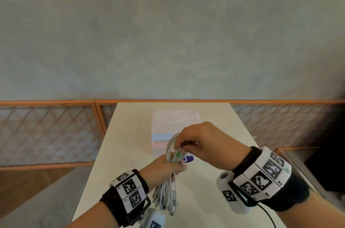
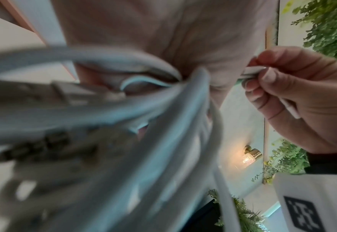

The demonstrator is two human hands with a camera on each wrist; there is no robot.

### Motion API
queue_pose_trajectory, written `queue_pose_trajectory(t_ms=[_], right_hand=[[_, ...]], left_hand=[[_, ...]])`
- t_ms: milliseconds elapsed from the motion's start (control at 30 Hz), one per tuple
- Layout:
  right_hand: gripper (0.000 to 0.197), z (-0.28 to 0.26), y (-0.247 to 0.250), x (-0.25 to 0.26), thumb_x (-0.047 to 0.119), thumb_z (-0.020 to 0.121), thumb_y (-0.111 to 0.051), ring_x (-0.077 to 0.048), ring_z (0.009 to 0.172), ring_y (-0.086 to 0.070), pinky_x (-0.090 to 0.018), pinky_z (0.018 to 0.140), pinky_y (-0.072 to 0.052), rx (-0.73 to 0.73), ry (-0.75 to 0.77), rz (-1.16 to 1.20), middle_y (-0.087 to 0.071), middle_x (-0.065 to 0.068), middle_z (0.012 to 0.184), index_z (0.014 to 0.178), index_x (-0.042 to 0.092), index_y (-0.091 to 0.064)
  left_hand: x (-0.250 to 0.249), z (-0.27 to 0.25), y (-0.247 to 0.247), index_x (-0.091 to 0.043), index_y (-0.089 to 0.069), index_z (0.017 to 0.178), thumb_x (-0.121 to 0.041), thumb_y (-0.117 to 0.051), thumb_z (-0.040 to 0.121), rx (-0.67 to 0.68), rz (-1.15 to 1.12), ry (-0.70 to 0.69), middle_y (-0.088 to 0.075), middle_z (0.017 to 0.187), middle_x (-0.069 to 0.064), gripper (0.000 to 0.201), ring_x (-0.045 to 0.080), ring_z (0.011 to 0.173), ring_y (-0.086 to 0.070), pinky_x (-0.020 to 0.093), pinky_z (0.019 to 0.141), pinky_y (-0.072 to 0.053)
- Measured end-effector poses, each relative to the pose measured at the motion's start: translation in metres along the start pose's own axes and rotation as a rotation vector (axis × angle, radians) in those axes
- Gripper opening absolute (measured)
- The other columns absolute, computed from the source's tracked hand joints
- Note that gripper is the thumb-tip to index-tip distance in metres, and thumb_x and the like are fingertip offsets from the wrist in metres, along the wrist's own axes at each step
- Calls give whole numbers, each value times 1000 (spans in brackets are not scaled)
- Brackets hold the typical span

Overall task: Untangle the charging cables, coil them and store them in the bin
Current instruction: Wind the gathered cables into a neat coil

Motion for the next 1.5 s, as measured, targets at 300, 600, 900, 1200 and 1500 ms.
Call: queue_pose_trajectory(t_ms=[300, 600, 900, 1200, 1500], right_hand=[[20, 4, -5, -4, 4, 85, -58, -10, 84, -59, -17, 75, -49, -156, 40, 8, -59, 1, 103, 101, 15, -63], [14, 8, 10, 31, 6, 84, -59, -10, 80, -59, -17, 71, -45, -24, 225, -86, -66, 1, 90, 90, 13, -69], [17, 14, 17, -32, 1, 81, -63, -6, 78, -62, -9, 70, -46, -154, -102, 145, -68, 5, 81, 84, 17, -70], [24, -10, -21, -29, -4, 83, -59, -6, 79, -61, -12, 71, -48, -536, -194, 446, -68, 9, 84, 84, 18, -69], [35, -15, -45, -39, -3, 86, -55, -6, 82, -66, -29, 79, -53, -506, -321, 583, -72, 14, 82, 82, 27, -70]], left_hand=[[-4, -4, 0, -15, -52, 63, -23, -55, 92, -32, -122, -22, -54, 55, -4, 30, 13, 52, -49, 22, 57, -42], [-12, -5, -2, -20, -50, 57, -37, -64, 84, -100, 86, -3, -49, 46, -6, 36, 11, 43, -46, 24, 55, -41], [-17, -20, -7, -32, -57, 59, -27, -63, 88, 0, 17, -196, -47, 54, -11, 30, 4, 50, -43, 16, 54, -37], [-12, -17, 1, -19, -52, 67, -33, -63, 86, -89, -66, -146, -47, 57, -3, 26, 11, 51, -42, 18, 55, -38], [-21, -18, -7, -14, -66, 97, -34, -62, 85, -58, -346, -207, -50, 56, -2, 23, 12, 52, -46, 25, 56, -41]])
Point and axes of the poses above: each hand's wrist, its own z-axis towards the middle knuckle, its own y-axis out of the back of the hand, x = y × z, the point moved 2 cm from there along z, towards the middle knuckle
